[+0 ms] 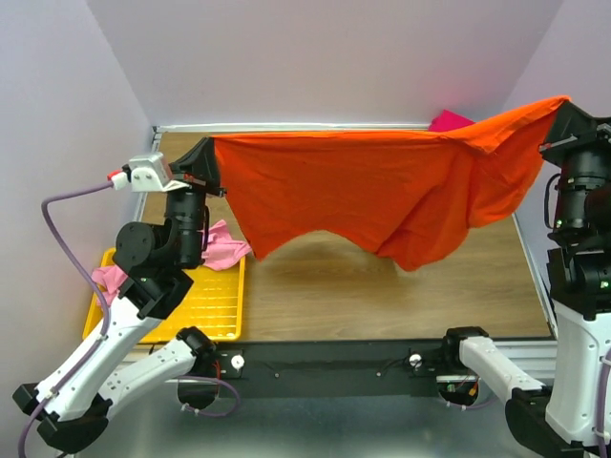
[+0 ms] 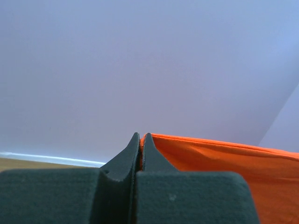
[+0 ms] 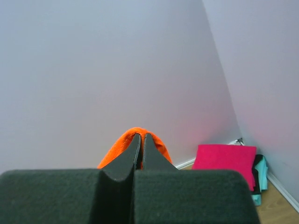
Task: Fold and stack the t-shirts
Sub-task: Flatten the tshirt out
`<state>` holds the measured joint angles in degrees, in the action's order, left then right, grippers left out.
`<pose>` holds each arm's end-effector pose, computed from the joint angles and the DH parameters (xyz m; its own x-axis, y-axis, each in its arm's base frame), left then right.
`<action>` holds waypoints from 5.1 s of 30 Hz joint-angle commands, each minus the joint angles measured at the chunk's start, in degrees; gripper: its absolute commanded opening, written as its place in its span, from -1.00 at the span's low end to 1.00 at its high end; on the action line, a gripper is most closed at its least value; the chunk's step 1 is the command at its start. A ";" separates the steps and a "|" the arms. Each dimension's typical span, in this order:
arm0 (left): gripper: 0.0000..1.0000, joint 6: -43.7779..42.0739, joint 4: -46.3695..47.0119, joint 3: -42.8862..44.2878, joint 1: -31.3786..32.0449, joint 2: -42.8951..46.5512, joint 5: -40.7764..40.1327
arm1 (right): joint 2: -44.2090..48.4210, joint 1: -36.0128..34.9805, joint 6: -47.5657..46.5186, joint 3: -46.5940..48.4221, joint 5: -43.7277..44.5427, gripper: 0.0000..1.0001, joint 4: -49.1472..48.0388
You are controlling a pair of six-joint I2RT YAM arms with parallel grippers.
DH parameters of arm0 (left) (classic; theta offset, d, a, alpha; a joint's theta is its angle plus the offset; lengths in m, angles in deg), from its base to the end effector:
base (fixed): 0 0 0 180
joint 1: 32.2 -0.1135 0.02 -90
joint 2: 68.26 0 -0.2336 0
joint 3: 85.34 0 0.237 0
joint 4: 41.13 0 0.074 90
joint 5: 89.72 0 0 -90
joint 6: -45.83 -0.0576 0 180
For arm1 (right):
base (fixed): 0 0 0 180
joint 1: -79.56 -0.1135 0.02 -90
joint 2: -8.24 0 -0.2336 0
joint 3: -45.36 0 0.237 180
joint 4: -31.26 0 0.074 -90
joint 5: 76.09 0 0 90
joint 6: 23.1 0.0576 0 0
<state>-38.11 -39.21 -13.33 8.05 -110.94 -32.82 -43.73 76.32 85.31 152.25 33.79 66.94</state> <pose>0.1420 -0.0790 0.4514 0.3742 -0.4327 -0.8202 0.2257 0.9004 -0.3720 0.1342 -0.0120 0.5337 0.3966 0.3199 -0.8604 0.1498 0.9022 0.4045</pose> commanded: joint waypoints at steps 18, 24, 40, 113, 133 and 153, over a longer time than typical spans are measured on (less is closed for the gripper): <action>-1.00 -7.37 10.40 10.77 -13.71 -30.89 10.77 | -29.41 0.52 -3.29 8.13 -1.33 -0.99 -6.07; -1.00 -8.09 12.07 10.87 -13.79 -27.13 13.85 | -30.22 0.43 -5.32 12.54 -2.12 -0.99 -6.25; -1.00 -1.06 2.77 1.02 -13.09 7.33 26.69 | -1.75 0.52 -6.11 7.53 -5.82 -0.99 -6.07; 0.91 12.48 4.43 6.37 -14.50 -64.72 23.43 | -43.92 -4.31 11.55 -35.63 -10.74 1.00 -17.06; 0.91 15.47 -9.02 20.26 -14.58 -77.56 24.75 | -55.61 -4.22 14.46 -27.01 -9.60 1.00 -14.25; 0.72 16.61 -10.25 26.33 -18.63 -83.53 32.84 | -65.18 -1.86 14.98 -18.40 -14.43 1.00 -13.90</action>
<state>-22.20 -47.82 11.36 -9.59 -192.20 -2.48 -105.08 73.32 99.12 132.53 21.44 51.53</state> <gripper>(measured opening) 0.863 0.998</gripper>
